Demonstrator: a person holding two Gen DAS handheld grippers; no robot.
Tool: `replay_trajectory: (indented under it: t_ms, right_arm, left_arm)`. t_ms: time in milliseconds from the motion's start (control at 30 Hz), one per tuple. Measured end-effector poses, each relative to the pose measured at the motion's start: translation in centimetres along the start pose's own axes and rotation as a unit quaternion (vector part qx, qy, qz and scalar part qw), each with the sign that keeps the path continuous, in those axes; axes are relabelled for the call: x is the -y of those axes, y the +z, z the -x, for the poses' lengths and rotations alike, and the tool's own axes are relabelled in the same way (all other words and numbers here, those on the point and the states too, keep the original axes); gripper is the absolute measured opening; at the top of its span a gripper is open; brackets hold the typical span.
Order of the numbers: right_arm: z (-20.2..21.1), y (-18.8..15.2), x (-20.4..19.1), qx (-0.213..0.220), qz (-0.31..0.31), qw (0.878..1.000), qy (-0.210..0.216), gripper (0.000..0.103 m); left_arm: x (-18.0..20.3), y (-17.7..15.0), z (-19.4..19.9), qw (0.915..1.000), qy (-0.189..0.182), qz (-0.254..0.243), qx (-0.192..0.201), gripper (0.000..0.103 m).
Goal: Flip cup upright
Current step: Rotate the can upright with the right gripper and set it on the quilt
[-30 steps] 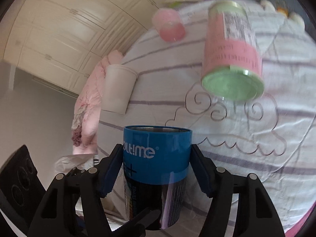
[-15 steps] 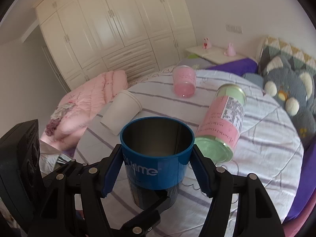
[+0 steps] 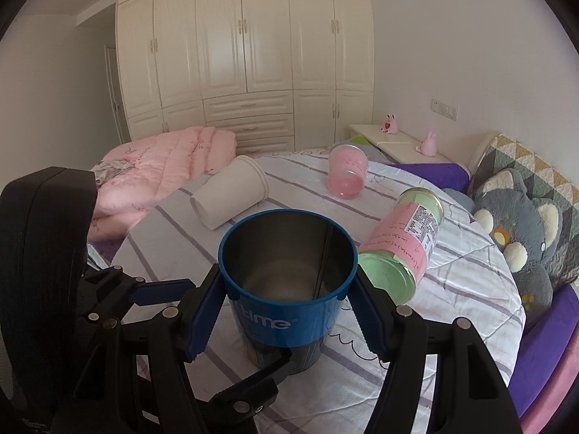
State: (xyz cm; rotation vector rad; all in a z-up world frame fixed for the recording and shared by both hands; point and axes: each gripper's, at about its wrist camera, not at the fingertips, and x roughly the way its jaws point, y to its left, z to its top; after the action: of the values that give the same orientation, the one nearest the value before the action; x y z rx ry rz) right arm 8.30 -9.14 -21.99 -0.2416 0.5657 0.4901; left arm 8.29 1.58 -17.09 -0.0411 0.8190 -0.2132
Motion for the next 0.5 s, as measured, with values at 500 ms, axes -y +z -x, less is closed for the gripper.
replay_trajectory:
  t_ms: [500]
  right_arm:
    - [1.9, -1.7, -1.1, 0.04, 0.021, 0.999, 0.006, 0.07]
  left_arm:
    - [0.5, -1.1, 1.5, 0.9958, 0.008, -0.039, 0.082, 0.103]
